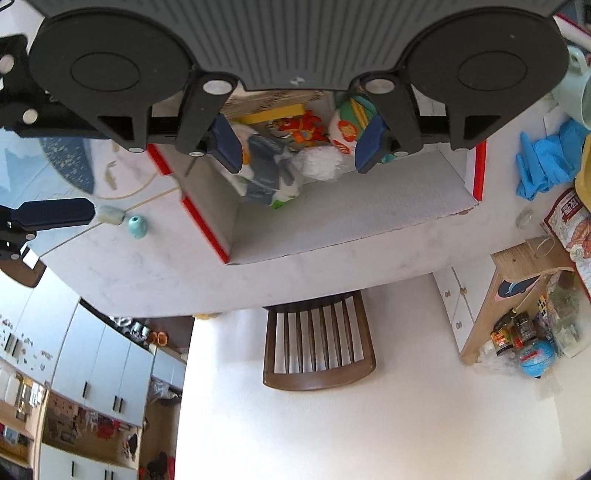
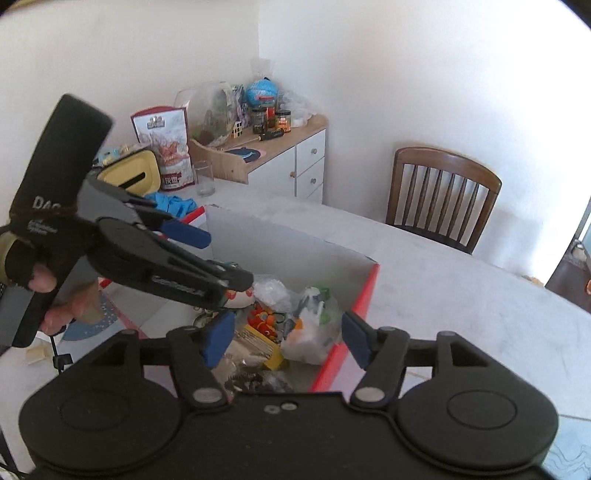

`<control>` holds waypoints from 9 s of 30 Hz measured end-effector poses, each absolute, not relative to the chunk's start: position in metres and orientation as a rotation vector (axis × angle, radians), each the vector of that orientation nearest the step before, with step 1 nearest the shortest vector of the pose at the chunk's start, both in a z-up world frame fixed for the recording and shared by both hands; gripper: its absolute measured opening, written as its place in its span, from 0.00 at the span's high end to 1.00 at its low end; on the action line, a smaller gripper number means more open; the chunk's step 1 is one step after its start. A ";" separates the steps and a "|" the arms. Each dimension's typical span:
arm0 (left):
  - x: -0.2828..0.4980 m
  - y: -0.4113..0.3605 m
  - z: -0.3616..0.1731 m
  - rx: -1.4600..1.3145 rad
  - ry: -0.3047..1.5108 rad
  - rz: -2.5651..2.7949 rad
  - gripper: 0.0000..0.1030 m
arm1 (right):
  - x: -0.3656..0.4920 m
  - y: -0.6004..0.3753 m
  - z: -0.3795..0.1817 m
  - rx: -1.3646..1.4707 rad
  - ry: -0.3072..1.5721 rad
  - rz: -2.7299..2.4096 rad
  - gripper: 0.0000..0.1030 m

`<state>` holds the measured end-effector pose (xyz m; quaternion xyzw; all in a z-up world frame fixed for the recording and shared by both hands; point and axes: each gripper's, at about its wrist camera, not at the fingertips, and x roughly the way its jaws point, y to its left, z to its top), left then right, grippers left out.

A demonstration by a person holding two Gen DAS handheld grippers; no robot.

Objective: Organize objects

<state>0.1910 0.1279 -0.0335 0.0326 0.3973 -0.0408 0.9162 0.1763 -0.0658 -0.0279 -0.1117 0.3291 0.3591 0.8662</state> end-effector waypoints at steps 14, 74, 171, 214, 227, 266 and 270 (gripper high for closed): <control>0.166 0.056 -0.020 -0.019 0.777 -0.015 0.15 | 0.181 -0.176 -0.036 -0.231 0.690 0.748 0.08; 0.364 -0.123 -0.179 0.021 0.959 -0.146 0.36 | 0.329 -0.249 -0.189 -0.258 0.793 0.770 0.51; 0.174 0.196 -0.063 -0.076 0.899 0.050 0.71 | 0.193 -0.007 -0.078 -0.214 0.756 0.726 0.86; 0.180 0.176 -0.076 -0.008 0.961 0.030 0.48 | 0.190 0.018 -0.071 -0.320 0.772 0.746 0.78; 0.134 0.165 -0.028 -0.046 0.810 0.033 0.39 | 0.170 -0.017 -0.040 -0.208 0.702 0.748 0.69; 0.056 0.125 -0.004 -0.077 0.592 0.080 0.03 | 0.116 -0.093 -0.022 -0.052 0.542 0.801 0.01; 0.055 0.125 -0.005 -0.086 0.588 0.086 0.03 | 0.117 -0.098 -0.024 -0.042 0.548 0.792 0.01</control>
